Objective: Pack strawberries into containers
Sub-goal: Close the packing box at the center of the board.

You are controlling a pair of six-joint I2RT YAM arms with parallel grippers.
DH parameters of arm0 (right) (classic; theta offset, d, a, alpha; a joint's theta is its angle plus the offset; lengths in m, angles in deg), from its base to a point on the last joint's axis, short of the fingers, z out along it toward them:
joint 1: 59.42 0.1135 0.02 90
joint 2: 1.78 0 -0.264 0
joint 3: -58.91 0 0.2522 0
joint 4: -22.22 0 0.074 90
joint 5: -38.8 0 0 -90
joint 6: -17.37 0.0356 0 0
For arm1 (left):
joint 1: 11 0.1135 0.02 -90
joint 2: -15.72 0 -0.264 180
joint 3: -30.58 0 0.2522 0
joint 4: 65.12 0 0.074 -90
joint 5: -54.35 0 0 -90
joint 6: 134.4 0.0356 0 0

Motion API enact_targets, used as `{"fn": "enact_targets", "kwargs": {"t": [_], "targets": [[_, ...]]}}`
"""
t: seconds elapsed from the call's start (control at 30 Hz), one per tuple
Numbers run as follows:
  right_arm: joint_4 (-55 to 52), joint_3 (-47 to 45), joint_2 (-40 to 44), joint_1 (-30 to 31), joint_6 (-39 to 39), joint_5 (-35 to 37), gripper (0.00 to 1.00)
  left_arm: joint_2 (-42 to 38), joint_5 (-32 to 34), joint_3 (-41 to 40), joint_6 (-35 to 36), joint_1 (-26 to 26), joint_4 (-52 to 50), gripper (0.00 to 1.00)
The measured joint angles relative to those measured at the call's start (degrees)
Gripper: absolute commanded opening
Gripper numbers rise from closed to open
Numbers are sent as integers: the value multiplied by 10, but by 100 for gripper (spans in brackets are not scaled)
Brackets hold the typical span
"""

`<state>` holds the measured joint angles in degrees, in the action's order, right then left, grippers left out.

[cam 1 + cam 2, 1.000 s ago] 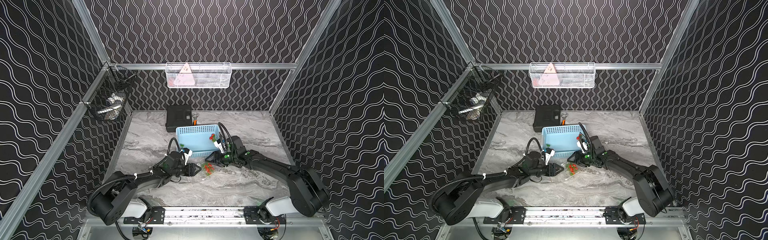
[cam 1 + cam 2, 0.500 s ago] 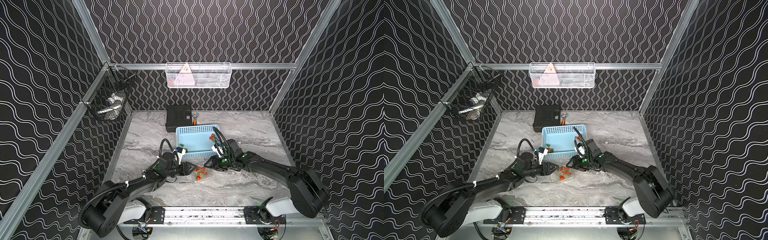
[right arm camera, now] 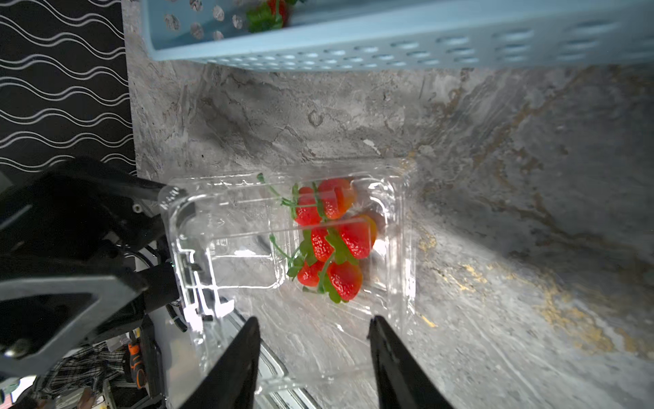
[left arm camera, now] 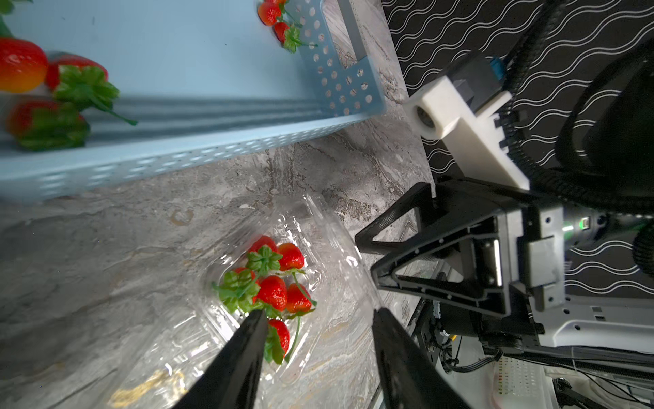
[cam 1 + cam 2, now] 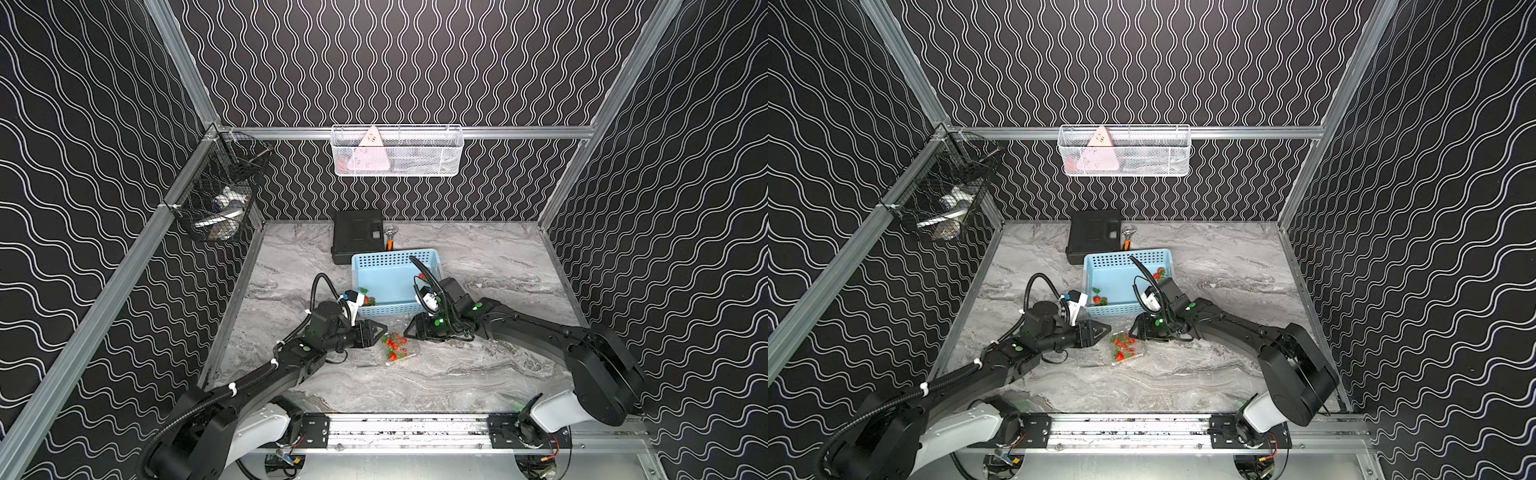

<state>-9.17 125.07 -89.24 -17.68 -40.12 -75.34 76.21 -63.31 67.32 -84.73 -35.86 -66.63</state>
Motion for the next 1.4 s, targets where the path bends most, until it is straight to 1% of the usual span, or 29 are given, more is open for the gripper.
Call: {"fn": "enact_targets", "kwargs": {"t": [0.1,0.2,0.43,0.57,0.97,1.1,1.4], "targets": [[-19,15,-9,12,-7,22,52,-22,6,19,5,6,-23,54],[-39,30,-22,29,-17,45,52,-28,7,22,13,9,-37,54],[-73,51,-45,57,-31,100,52,-5,5,-12,13,11,-43,54],[-90,61,-59,68,-32,125,52,9,5,-16,14,7,-45,54],[-111,87,-83,88,-36,176,54,64,31,13,49,-47,-79,54],[-116,87,-83,88,-36,189,54,67,52,20,64,-71,-104,53],[-115,85,-83,89,-36,192,54,68,110,36,99,-134,-169,53]]}}
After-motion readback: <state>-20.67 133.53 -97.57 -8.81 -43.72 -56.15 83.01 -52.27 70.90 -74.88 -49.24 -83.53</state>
